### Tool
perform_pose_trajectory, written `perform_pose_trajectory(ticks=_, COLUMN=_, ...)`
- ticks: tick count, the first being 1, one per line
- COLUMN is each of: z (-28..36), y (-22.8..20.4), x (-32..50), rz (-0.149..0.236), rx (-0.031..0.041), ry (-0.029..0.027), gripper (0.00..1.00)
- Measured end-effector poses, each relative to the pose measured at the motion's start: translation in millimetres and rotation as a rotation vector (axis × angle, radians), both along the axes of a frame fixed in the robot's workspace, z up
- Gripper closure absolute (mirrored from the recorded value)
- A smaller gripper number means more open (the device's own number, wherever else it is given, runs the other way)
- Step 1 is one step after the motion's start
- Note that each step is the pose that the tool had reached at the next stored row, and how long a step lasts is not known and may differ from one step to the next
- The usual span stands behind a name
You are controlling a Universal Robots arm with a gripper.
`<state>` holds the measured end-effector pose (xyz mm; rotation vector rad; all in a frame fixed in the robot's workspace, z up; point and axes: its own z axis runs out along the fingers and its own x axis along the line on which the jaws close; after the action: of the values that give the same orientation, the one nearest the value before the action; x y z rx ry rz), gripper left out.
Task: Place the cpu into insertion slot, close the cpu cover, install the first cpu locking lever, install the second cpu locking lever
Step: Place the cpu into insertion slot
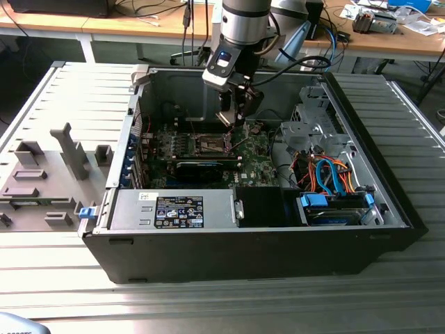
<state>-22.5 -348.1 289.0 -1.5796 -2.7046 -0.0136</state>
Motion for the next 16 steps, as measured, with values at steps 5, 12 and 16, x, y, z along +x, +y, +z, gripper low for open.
perform_pose_trajectory(ticks=5, z=-0.4, y=0.0, x=0.0, rz=-0.005, rx=0.0000, ry=0.0000, gripper=0.45)
perform_pose_trajectory(ticks=12, z=-0.8, y=0.0, x=0.0, rz=-0.013, rx=0.0000, ry=0.0001, gripper=0.45)
perform_pose_trajectory(ticks=16, z=-1.1, y=0.0, x=0.0, rz=-0.016, rx=0.0000, ry=0.0000, gripper=0.45)
